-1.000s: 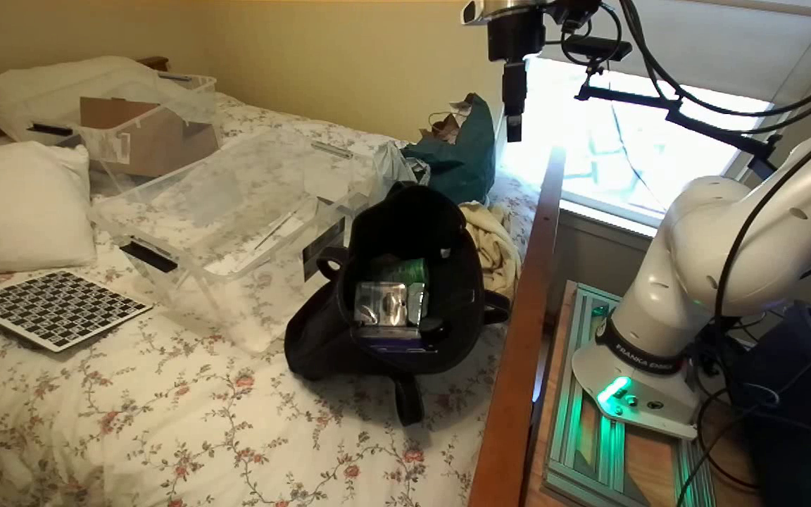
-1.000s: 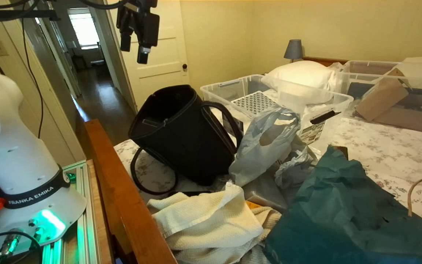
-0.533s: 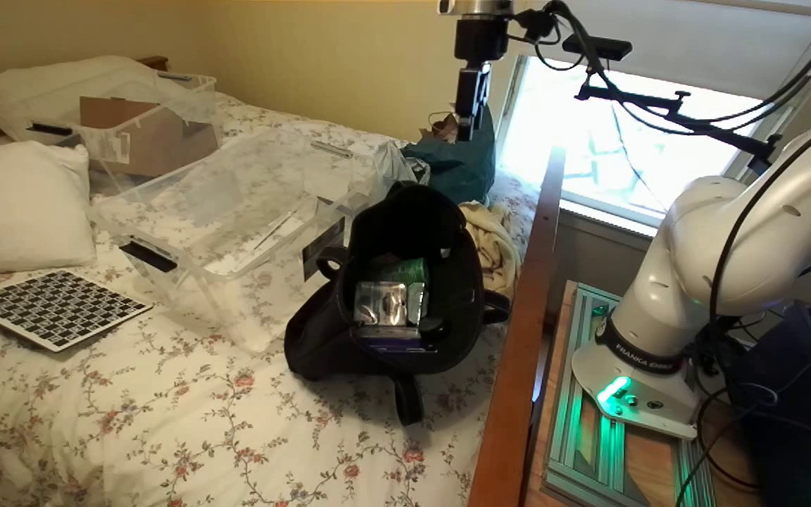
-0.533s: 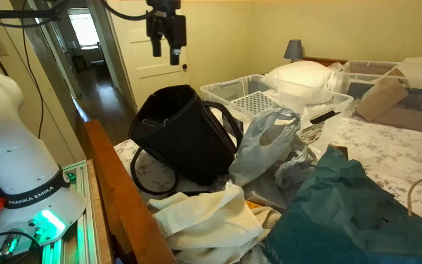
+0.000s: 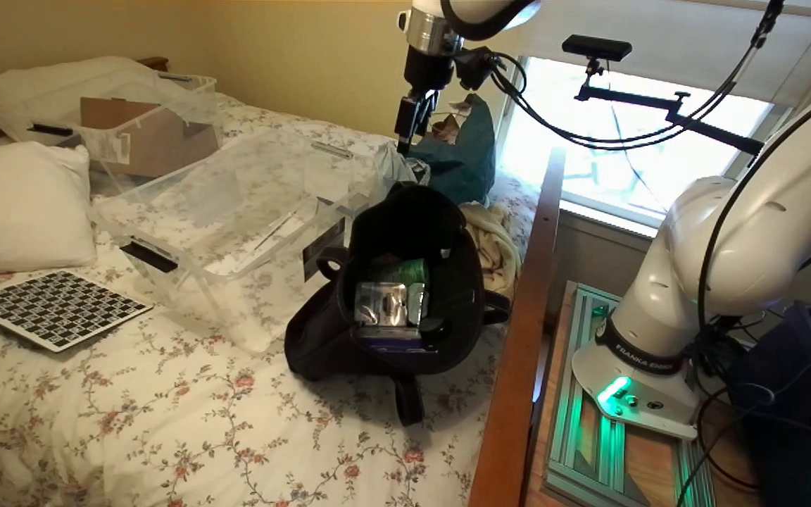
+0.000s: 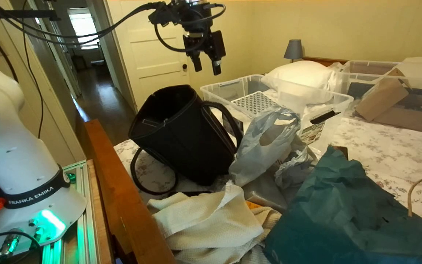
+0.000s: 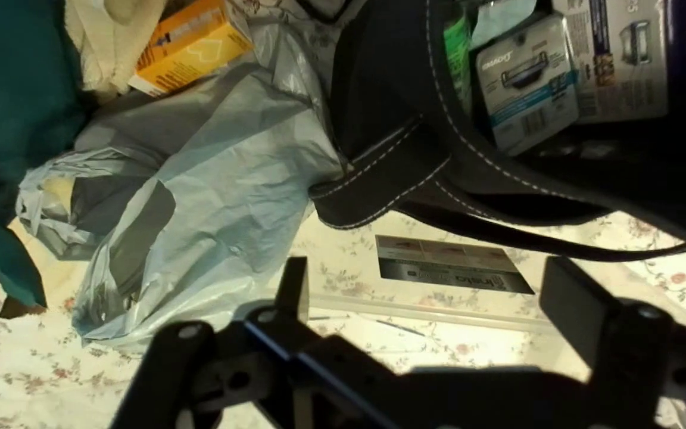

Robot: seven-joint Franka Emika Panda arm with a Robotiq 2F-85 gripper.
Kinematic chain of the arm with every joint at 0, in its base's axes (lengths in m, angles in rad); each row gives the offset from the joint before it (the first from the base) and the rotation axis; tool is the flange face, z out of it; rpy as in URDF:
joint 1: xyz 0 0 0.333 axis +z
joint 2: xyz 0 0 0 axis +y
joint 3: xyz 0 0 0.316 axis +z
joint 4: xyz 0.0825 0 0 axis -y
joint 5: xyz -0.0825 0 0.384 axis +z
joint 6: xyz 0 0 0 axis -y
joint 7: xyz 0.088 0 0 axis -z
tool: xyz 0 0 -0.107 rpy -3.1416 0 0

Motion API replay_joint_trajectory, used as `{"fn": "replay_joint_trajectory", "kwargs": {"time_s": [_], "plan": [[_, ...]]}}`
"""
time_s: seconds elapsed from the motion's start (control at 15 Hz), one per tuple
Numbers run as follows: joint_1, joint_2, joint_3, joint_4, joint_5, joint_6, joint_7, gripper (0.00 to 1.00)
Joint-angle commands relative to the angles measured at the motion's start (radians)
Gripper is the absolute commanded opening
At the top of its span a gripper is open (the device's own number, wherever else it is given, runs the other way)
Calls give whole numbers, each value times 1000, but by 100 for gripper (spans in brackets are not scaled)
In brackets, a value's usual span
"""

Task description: Remove the object from the bag and put it in the bucket

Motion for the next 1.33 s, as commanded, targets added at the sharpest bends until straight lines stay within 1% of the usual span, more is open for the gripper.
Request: {"fn": "replay_joint_trajectory", "kwargs": {"time_s": [0.0, 0.13, 0.4, 0.53, 0.73, 0.93, 1.0, 1.27], "plan": [[11, -72, 24, -65, 43, 72, 3, 100], [33, -85, 28, -81, 87, 86, -24, 100], [88, -115, 26, -131, 184, 63, -103, 100], [104, -106, 13, -153, 219, 55, -147, 100], [99, -90, -7, -203, 270, 70, -180, 100], [84, -74, -23, -253, 290, 85, -183, 100], [79, -75, -3, -215, 254, 57, -157, 100], [76, -70, -3, -217, 254, 57, -158, 100]]}}
